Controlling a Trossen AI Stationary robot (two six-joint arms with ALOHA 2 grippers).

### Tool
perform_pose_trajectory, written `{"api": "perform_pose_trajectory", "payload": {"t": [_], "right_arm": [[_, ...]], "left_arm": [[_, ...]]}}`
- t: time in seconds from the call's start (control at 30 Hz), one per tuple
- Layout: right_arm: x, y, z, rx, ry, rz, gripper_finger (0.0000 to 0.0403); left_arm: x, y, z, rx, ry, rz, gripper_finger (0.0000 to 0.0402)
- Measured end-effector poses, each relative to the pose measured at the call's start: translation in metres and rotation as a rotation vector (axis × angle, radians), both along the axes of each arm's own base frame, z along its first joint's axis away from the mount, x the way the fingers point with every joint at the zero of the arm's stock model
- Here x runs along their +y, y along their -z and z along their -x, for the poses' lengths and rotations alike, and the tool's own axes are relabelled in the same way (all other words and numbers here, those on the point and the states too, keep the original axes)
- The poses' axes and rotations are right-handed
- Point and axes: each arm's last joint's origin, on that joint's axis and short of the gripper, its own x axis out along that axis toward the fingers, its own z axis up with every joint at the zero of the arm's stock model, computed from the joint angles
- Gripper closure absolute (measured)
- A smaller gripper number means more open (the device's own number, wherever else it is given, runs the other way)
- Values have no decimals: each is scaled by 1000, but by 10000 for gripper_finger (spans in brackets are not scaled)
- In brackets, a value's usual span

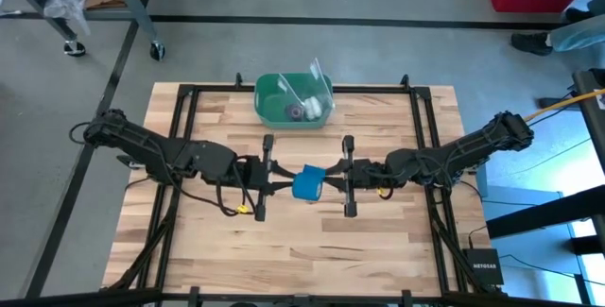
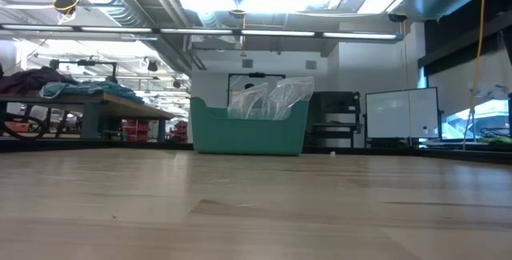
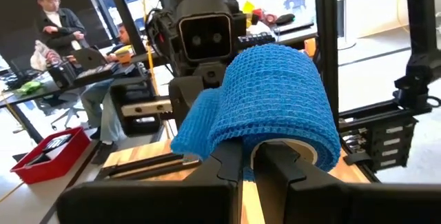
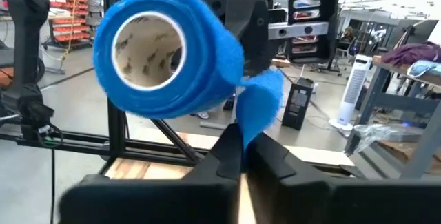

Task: Roll bandage
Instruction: Roll the blue bandage

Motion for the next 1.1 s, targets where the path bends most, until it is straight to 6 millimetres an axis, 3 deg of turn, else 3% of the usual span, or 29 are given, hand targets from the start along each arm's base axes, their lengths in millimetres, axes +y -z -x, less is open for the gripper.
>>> {"api": "perform_pose_trajectory", "payload": {"t": [0.53, 1.1], "right_arm": [[-4, 12, 3, 137, 101, 143, 399], [-2, 15, 3, 171, 34, 86, 401]], "left_arm": [[2, -8, 7, -36, -23, 93, 386], [7, 0, -3, -10, -216, -99, 386]]}}
